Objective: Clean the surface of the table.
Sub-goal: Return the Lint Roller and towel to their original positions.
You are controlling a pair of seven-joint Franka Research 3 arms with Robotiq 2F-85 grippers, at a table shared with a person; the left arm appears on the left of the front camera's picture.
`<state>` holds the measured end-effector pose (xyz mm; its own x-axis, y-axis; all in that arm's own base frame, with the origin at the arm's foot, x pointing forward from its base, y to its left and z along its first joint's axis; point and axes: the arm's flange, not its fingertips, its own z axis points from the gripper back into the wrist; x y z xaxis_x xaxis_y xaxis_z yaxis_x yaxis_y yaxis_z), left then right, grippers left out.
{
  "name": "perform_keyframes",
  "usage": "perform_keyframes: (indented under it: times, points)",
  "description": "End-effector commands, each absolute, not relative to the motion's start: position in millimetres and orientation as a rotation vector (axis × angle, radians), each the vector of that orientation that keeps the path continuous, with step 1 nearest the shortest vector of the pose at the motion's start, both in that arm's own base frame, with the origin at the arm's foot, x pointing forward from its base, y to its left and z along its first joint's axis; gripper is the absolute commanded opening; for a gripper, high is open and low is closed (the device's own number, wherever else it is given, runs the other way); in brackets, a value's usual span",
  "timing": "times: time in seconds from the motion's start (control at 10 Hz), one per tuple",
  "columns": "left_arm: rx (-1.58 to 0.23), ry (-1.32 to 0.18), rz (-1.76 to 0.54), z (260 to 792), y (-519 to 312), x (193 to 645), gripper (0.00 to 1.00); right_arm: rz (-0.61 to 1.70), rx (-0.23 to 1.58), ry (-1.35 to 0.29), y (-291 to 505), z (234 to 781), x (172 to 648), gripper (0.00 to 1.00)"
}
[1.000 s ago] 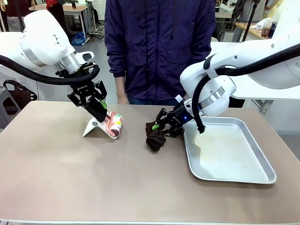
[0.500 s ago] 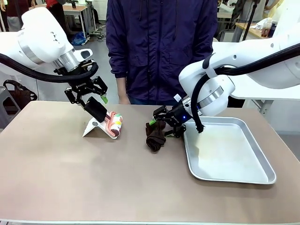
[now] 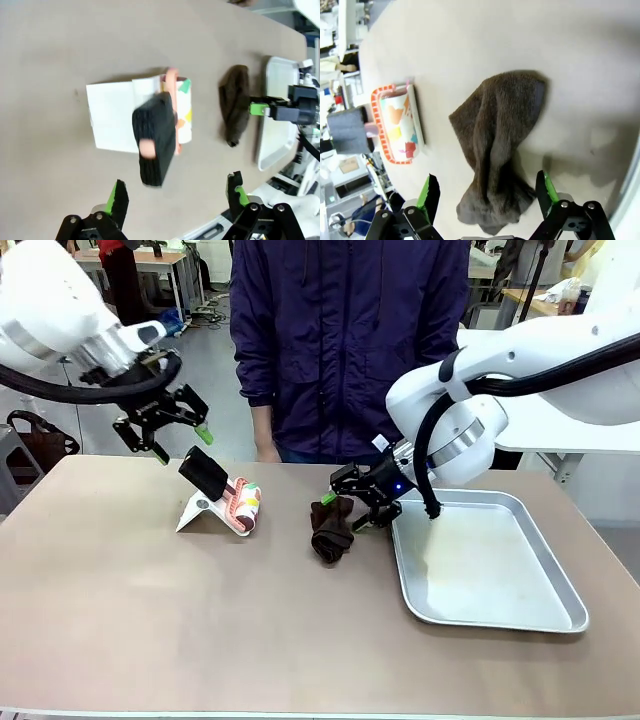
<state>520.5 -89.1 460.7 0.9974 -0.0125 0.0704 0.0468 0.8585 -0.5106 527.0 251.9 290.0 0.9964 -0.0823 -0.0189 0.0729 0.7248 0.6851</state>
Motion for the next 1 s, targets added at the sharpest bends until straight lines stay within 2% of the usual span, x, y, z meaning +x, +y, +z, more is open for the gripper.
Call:
perform_keyframes:
  times: [0.0,0.3,0.5,0.7,0.9]
  points:
    - [-0.687,-0.1,-0.07,469,-56,479,1.0,0.012,0.834,0.011,222,311,504,1.0]
    - [-0.896,-0.084,-0.106,465,-2,435,1.0,0.045,0.965,0.078,170,337,465,1.0]
    - [-1.079,-0.082,-0.141,449,38,416,1.0,0.019,1.149,0.151,130,338,437,1.0]
    - [-1.258,-0.198,-0.115,423,79,405,1.0,-0.041,1.319,0.142,83,338,410,1.0]
    - [-1.432,-0.32,-0.113,392,111,406,1.0,-0.168,1.4,0.065,45,343,395,1.0]
